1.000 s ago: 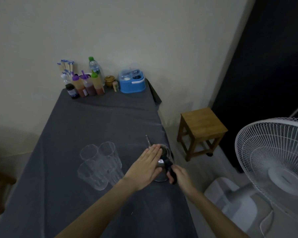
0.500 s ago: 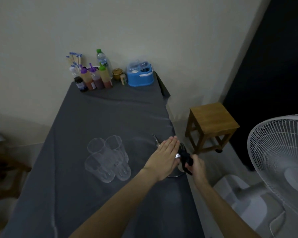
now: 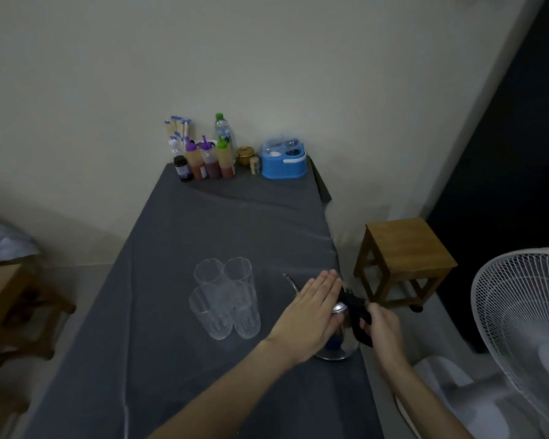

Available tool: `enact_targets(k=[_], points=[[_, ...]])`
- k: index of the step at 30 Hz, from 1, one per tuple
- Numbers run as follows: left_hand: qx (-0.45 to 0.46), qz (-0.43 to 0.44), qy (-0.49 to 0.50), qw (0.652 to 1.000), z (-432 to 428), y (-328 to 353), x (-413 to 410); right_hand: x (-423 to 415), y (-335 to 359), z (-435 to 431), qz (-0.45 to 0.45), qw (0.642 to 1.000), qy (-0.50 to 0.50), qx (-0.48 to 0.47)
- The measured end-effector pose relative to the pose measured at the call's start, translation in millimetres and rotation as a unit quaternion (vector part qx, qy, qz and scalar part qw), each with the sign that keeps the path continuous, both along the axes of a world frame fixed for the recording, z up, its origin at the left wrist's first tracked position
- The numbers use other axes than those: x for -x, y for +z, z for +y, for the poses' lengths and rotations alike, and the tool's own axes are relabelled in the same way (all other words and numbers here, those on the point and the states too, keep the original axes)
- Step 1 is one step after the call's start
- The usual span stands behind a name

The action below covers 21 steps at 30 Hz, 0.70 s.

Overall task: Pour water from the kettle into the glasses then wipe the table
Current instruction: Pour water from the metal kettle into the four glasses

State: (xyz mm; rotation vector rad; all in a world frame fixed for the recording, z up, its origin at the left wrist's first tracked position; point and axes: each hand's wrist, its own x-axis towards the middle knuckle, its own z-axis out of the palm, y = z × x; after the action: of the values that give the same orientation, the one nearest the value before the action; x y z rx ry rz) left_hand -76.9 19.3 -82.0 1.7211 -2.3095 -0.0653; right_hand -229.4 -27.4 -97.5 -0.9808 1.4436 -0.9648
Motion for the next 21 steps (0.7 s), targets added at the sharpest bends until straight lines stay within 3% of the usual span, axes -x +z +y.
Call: enact_targets(k=[8,16,21], points=[[0.044,0.012,0.025,0.999,28,11,-20,-22,24,21,-0.009,1.0,0.019,0.002],[0.064,0.001,0.08,0.995,44,21,-29,-38,42,23,0.037,0.998,0.041,0.011],[0.012,0.063,0.054,0.996,50,28,-36,-39,50,26,0.087,0.992,0.081,0.052]])
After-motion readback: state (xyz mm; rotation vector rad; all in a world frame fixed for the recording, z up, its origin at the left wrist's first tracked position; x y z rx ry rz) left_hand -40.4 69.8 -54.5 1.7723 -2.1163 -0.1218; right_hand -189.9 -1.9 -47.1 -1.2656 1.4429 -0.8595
